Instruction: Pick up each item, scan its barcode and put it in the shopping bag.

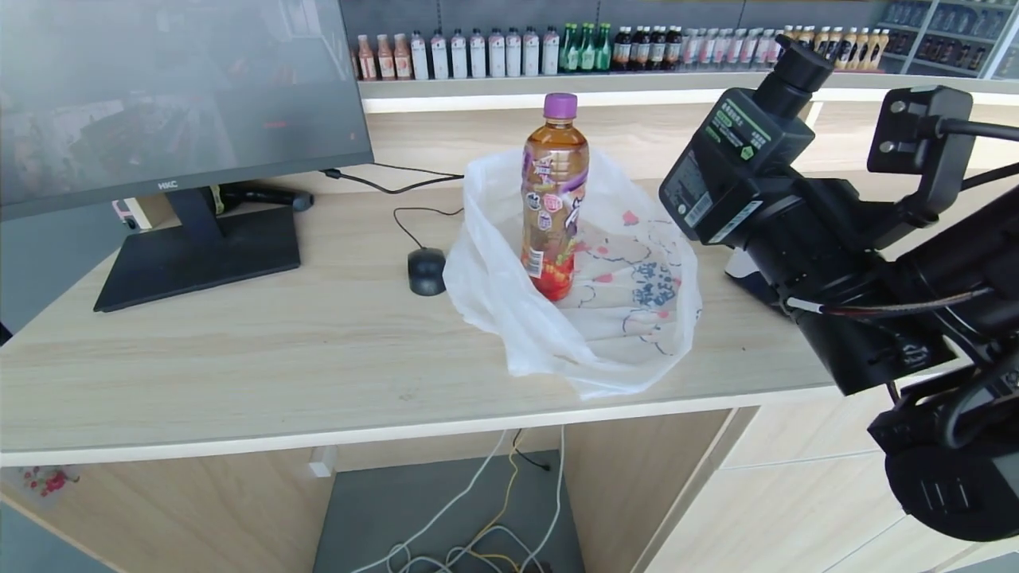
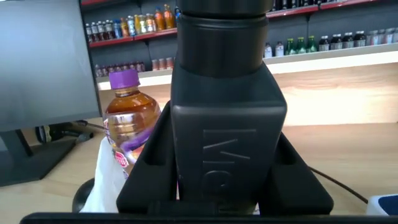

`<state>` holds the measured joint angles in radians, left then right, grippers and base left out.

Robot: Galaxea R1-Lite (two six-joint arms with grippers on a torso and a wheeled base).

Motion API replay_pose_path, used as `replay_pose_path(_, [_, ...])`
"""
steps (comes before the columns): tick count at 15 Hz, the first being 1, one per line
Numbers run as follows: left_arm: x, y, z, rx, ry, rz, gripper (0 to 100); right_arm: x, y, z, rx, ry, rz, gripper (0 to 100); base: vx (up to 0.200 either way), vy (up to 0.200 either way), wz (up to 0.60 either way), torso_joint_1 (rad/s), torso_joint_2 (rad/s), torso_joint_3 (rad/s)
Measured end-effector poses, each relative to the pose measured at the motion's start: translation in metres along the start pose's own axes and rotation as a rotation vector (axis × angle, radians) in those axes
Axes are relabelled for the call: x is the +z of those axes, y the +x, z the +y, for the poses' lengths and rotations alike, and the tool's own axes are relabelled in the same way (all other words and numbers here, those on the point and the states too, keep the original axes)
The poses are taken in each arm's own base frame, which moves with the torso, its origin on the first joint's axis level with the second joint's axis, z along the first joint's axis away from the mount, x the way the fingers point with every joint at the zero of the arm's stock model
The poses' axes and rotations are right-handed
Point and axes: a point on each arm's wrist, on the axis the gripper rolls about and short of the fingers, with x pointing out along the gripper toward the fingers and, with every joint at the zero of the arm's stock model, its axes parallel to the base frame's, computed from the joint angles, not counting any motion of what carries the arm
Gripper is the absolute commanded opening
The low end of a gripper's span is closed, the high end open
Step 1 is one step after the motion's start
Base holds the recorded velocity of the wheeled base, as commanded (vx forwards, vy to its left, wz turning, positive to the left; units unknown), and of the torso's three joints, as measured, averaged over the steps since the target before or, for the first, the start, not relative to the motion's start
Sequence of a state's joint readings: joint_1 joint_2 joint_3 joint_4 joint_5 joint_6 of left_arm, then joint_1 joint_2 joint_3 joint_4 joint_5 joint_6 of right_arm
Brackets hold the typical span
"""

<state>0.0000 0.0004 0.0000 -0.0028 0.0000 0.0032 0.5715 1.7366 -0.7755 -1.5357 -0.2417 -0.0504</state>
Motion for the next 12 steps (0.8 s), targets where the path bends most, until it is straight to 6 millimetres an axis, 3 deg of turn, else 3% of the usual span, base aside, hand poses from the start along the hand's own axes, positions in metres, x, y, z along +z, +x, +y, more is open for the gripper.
replay_pose_path(5, [0.0,0.0,0.0,0.0,0.0,0.0,100,-0.007,0.009,0.004,0.008,-0.002,0.003,0,0.0,0.0,0.0,0.0,0.0,0.0])
replay_pose_path(12, [0.0,0.0,0.0,0.0,0.0,0.0,100,-0.027,0.016,0.007,0.023,-0.038,0.167,0,0.0,0.0,0.0,0.0,0.0,0.0])
